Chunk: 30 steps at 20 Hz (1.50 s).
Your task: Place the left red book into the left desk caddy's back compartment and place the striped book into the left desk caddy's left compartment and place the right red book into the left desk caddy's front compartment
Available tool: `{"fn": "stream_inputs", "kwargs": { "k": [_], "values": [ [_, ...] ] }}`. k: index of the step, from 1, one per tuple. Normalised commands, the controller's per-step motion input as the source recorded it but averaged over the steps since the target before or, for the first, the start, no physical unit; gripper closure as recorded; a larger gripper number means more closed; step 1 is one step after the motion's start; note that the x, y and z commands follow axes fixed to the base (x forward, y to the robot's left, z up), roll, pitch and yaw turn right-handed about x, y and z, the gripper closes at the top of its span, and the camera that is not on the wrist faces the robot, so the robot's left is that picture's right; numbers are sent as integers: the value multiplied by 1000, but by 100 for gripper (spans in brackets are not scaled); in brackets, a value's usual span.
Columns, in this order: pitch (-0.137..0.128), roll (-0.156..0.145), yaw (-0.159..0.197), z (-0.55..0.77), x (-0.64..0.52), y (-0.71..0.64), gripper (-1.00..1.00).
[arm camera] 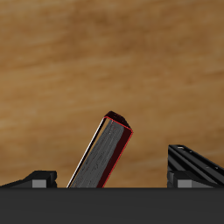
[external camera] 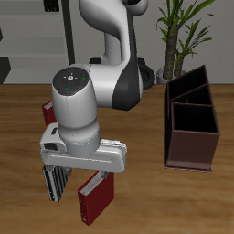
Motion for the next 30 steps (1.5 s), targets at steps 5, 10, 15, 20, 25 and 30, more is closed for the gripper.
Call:
{"fn": "stream_inputs", "kwargs": {
  "k": [5,10,15,20,25,30],
  "values": [
    [-6,-6,-29,-158,13,71,-100],
    [15,4,-25,-260,70,62,-100],
    [17,-11,-22,-205,38,46,-100],
    [43,-33,-13,-182,54,-96,-100],
    [8,-5,-14,-117,-21,-10,100],
    [-4,20,6,63,-62,107,100]
  ]
}}
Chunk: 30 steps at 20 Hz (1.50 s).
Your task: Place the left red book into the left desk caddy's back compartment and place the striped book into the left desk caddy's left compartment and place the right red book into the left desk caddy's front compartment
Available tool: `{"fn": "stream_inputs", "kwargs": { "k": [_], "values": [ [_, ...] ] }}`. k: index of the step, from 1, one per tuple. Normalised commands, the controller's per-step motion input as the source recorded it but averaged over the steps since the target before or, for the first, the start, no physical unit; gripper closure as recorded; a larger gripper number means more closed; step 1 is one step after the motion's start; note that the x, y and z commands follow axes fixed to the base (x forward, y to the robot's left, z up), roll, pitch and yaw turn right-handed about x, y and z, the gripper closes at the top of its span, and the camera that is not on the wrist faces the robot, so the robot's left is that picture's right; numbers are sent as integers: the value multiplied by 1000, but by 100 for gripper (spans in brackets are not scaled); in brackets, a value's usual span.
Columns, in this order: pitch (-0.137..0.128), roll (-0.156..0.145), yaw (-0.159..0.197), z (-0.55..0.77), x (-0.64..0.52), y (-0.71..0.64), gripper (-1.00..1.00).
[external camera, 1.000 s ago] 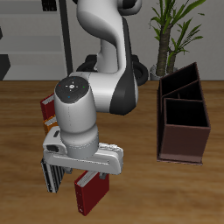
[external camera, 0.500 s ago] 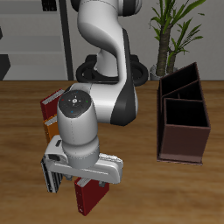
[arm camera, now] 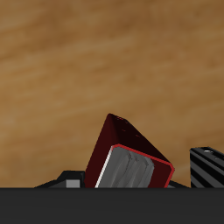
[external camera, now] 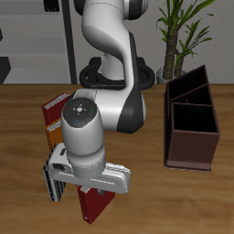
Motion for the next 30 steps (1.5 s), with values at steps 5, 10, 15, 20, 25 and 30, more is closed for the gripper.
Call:
{"fn": "stream_inputs", "kwargs": {
  "k": [5,10,15,20,25,30],
  "values": [
    [-13,-29,-6,375,-124,106,100],
    [-36,-47,6,654,-287,161,100],
    [-70,-14,21,730,-490,297,100],
    [-81,31,16,567,-484,265,100],
    [-47,-48,-7,621,-522,92,100],
    [-26,-81,-69,267,-452,77,100]
  ]
}}
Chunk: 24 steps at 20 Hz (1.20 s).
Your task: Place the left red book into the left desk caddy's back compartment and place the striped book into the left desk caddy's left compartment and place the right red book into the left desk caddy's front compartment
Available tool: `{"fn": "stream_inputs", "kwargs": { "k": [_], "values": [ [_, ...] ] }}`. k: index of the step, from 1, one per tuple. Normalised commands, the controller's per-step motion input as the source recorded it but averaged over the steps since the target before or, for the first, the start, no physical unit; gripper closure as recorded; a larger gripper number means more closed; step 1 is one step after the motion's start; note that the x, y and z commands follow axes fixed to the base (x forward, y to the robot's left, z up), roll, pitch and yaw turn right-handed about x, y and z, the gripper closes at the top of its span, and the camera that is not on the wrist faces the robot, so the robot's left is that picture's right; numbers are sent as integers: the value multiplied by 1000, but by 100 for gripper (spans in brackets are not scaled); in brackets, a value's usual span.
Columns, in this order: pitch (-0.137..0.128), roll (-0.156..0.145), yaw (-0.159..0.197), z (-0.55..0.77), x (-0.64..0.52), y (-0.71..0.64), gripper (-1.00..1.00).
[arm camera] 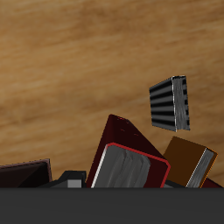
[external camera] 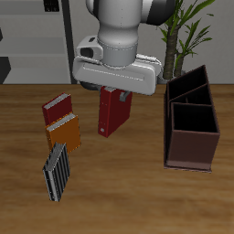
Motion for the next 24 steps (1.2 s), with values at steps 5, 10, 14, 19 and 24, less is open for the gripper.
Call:
{"fn": "stream_inputs", "kwargs": {
  "k": [5,10,14,19,24],
  "values": [
    [-46,-60,32,0,-397,320,100],
    [-41,-36,-34,140,-452,243,100],
    [-30,4,-9,132,-454,299,100],
    [-44,-5,34,86,-536,300,100],
    [-12,77,-15,-26,-333,262,100]
  ]
}}
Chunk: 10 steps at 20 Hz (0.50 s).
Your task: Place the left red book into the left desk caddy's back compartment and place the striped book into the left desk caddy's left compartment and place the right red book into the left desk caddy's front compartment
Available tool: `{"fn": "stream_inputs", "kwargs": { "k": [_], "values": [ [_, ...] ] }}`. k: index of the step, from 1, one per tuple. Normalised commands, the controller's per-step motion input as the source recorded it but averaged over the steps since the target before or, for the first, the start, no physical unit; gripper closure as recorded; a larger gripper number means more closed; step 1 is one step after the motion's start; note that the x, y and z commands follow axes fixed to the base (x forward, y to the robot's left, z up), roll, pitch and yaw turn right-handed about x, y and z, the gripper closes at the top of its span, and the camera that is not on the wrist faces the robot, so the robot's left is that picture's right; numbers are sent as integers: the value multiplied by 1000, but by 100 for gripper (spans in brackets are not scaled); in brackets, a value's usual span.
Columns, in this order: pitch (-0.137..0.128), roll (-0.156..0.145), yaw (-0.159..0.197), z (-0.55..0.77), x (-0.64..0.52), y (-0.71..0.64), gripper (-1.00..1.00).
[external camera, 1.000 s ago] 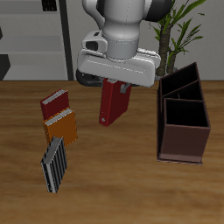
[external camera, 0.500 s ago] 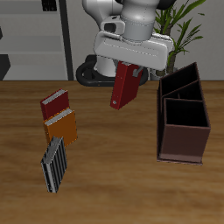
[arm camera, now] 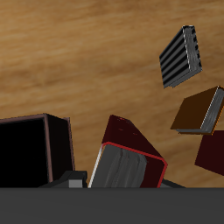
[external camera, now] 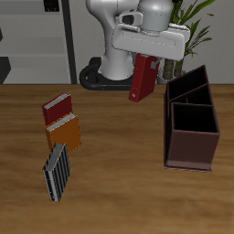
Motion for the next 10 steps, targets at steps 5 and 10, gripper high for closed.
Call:
{"fn": "stream_inputs", "kwargs": {
  "k": [5,10],
  "values": [
    [-22,-19,16,-132,-441,309,100],
    [-9,-17,-7,-74,-426,201,100]
  ]
}}
